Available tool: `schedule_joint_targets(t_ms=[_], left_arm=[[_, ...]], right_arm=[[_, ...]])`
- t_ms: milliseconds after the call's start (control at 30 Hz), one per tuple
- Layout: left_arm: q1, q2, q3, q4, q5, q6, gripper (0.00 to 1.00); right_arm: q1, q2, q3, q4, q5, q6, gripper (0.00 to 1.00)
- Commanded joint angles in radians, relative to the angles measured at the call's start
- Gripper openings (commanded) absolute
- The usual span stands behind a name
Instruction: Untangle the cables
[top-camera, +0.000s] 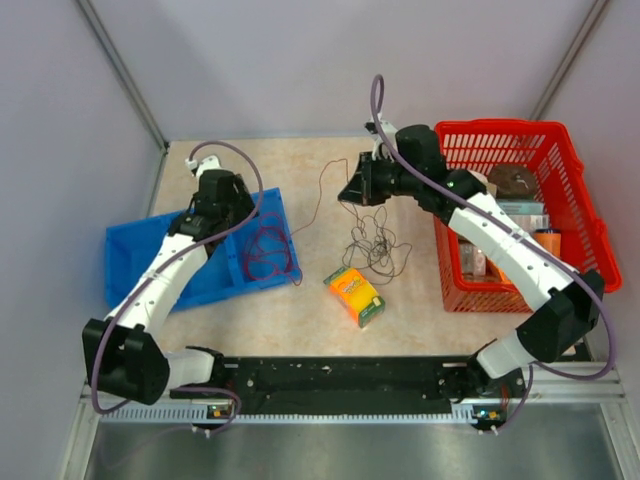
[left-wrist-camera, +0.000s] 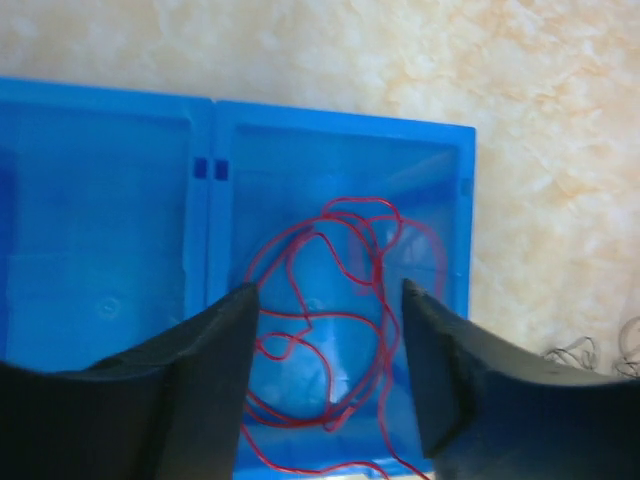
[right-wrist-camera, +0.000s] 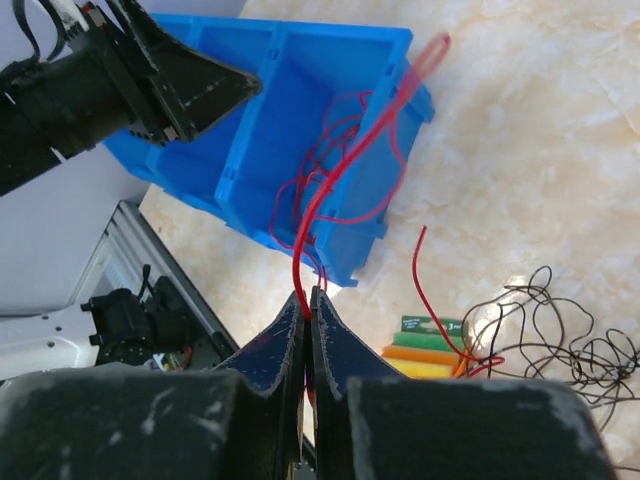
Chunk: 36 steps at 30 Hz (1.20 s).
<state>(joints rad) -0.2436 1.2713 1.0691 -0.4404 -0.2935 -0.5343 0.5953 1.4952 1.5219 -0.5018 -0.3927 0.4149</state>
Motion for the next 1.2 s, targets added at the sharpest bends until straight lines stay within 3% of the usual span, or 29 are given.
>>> schedule_joint_targets(t_ms=[0, 100, 133, 200, 300, 400, 500, 633, 800, 900, 967, 1000, 1033, 1100, 1167], left_arm=[[0.004, -0.093, -0.043, 0.029, 0.125, -0.009, 0.81], [0.001, -0.203, -0.072, 0.052, 0.213, 0.000, 0.89], [0.001, -0.240, -0.096, 0.087, 0.268, -0.003, 0.87], [-0.002, -0.320, -0.180, 0.225, 0.423, -0.018, 0.71], [-0.070, -0.348, -0.291, 0.597, 0.640, -0.041, 0.72], [-0.268, -0.287, -0.282, 0.690, 0.585, 0.078, 0.89], [-0.402, -0.228, -0.294, 0.803, 0.481, 0.166, 0.88], [-0.421, -0.150, -0.310, 0.942, 0.502, 0.160, 0.69], [-0.444, -0.052, -0.281, 0.991, 0.508, 0.135, 0.63], [-0.450, -0.012, -0.255, 1.003, 0.511, 0.117, 0.49], [-0.450, 0.010, -0.229, 0.959, 0.524, 0.115, 0.32], [-0.450, 0.011, -0.219, 0.938, 0.518, 0.119, 0.19], [-0.450, 0.004, -0.219, 0.918, 0.501, 0.131, 0.10], [-0.450, -0.030, -0.230, 0.890, 0.464, 0.157, 0.02], [-0.448, -0.073, -0.253, 0.890, 0.438, 0.169, 0.00]], right_arm=[[0.011, -0.006, 0.001, 0.100, -0.044, 0.059, 0.00], [0.011, 0.002, -0.006, 0.111, -0.038, 0.106, 0.00], [0.011, 0.003, -0.017, 0.121, -0.026, 0.136, 0.00], [0.011, 0.002, -0.038, 0.157, -0.020, 0.212, 0.00], [0.011, 0.005, -0.065, 0.190, -0.005, 0.318, 0.00], [0.011, 0.004, -0.106, 0.255, -0.017, 0.435, 0.00], [0.012, -0.010, -0.172, 0.345, -0.047, 0.545, 0.00], [0.014, -0.045, -0.239, 0.427, -0.028, 0.637, 0.00], [0.018, -0.069, -0.249, 0.430, -0.008, 0.659, 0.00], [0.020, -0.070, -0.244, 0.425, -0.008, 0.665, 0.00], [0.020, -0.075, -0.246, 0.421, 0.006, 0.661, 0.00], [0.020, -0.075, -0.243, 0.419, 0.006, 0.647, 0.00], [0.017, -0.073, -0.233, 0.419, -0.018, 0.600, 0.03], [-0.005, -0.056, -0.185, 0.364, -0.118, 0.408, 0.24], [-0.037, -0.067, -0.145, 0.199, -0.077, 0.218, 0.47]])
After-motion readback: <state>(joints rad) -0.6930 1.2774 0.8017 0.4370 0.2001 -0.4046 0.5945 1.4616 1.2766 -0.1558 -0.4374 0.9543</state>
